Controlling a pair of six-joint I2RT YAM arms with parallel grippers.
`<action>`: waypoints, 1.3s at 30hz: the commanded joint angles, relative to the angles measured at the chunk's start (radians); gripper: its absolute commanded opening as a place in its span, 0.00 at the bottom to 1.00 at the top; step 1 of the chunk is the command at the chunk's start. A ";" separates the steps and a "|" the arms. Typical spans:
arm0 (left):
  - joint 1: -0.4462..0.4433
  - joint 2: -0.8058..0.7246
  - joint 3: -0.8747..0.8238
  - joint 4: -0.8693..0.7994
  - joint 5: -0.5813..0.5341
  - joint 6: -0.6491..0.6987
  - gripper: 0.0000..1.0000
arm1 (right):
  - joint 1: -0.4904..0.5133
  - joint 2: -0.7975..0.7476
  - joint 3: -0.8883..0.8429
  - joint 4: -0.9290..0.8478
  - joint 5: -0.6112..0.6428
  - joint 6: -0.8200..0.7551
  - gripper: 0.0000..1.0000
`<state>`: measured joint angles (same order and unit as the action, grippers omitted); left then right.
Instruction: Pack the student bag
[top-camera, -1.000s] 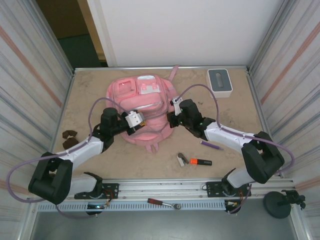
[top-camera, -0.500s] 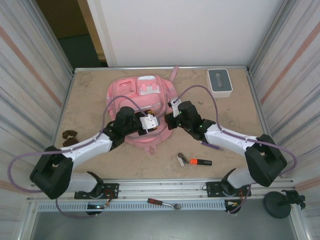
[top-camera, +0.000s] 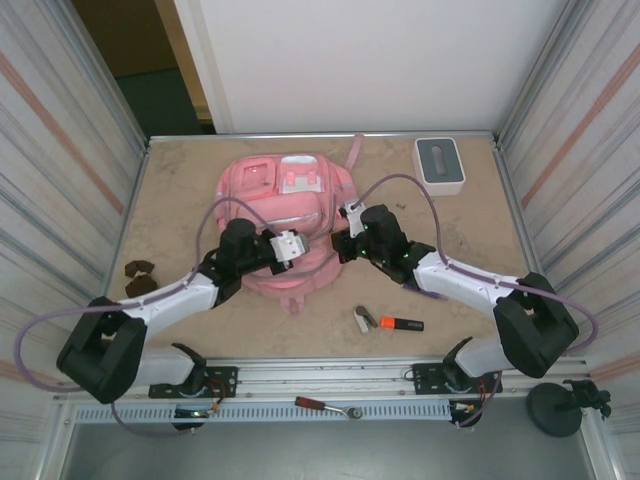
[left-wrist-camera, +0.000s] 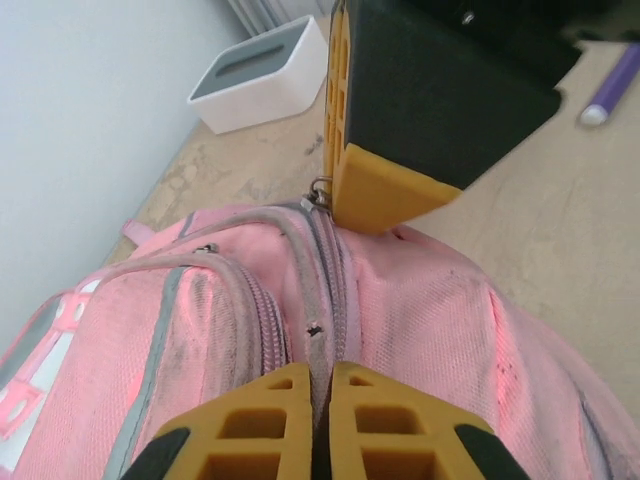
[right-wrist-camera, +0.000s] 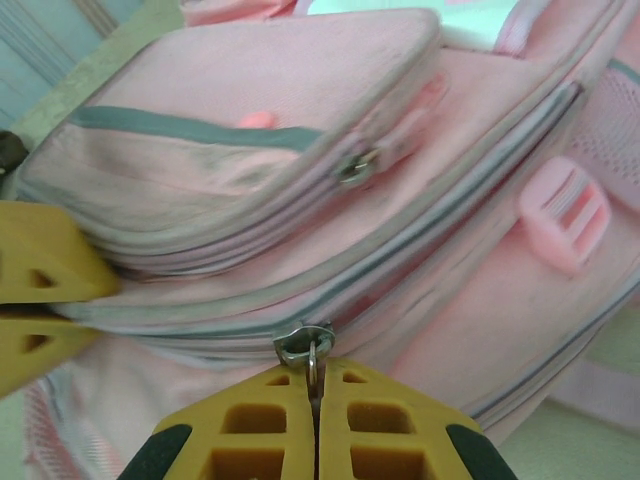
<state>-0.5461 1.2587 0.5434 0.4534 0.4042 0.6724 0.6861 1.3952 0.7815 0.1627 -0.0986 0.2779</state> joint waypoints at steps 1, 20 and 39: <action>0.073 -0.085 -0.038 0.124 0.114 -0.101 0.03 | -0.082 -0.008 0.029 -0.036 0.086 0.018 0.00; 0.035 -0.115 0.012 -0.112 -0.037 0.001 0.55 | -0.032 0.063 0.108 0.003 0.016 0.016 0.00; -0.097 0.051 0.115 -0.143 -0.315 0.114 0.22 | 0.021 -0.033 0.047 0.018 0.009 0.004 0.00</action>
<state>-0.6846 1.3075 0.6498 0.3065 0.1646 0.7792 0.6949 1.4364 0.8330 0.1333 -0.0925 0.3027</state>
